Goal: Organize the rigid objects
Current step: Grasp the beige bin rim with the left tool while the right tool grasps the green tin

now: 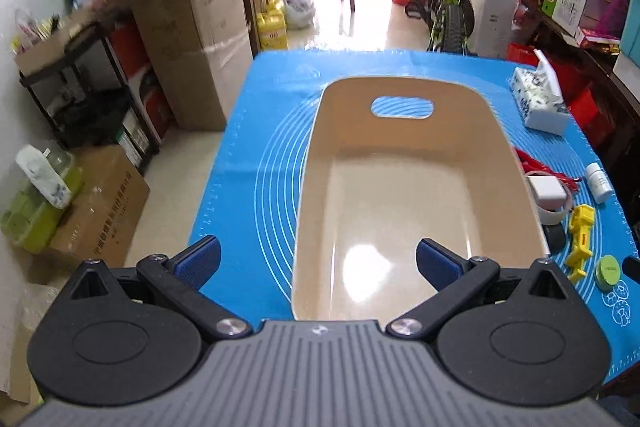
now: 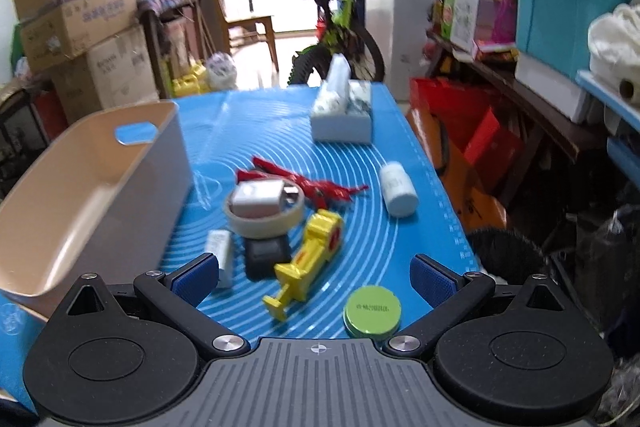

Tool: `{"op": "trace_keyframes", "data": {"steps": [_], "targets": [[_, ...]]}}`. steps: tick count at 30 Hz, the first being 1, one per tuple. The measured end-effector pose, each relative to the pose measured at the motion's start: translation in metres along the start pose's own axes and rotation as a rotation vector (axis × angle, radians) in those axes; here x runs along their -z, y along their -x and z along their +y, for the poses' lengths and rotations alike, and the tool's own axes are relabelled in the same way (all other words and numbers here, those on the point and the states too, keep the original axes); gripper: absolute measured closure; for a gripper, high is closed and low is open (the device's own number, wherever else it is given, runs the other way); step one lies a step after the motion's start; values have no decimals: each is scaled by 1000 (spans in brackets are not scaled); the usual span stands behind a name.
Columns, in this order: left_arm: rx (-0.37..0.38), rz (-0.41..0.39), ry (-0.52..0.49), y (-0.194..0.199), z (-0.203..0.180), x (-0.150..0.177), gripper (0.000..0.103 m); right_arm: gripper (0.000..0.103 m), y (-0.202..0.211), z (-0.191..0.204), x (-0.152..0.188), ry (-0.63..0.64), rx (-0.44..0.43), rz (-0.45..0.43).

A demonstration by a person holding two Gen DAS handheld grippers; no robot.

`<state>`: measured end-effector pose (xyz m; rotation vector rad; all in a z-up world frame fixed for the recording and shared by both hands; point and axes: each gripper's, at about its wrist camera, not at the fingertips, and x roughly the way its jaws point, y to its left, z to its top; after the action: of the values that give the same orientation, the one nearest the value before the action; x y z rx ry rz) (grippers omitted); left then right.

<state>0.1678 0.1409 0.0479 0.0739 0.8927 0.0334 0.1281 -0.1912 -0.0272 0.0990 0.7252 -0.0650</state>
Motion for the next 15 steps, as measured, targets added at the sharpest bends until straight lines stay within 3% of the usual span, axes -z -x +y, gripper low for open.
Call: {"op": "trace_keyframes", "data": {"steps": [3,5,8,13,15], "targets": [[-10,32,-6,-18,9,-5,2,2,-14,-2,3,-1,15,21],[-3,54,22,-28,17,-8,16,2,-22,-2,7,3,28,40],[15,111,61,-46,24,-13,16,5,-36,-8,12,-33,38,101],[34,152,13,-69,16,-12,17,8,-55,-11,21,-9,65,156],[12,184,-16,-81,14,-8,24,9,-63,-16,23,-43,71,174]]}}
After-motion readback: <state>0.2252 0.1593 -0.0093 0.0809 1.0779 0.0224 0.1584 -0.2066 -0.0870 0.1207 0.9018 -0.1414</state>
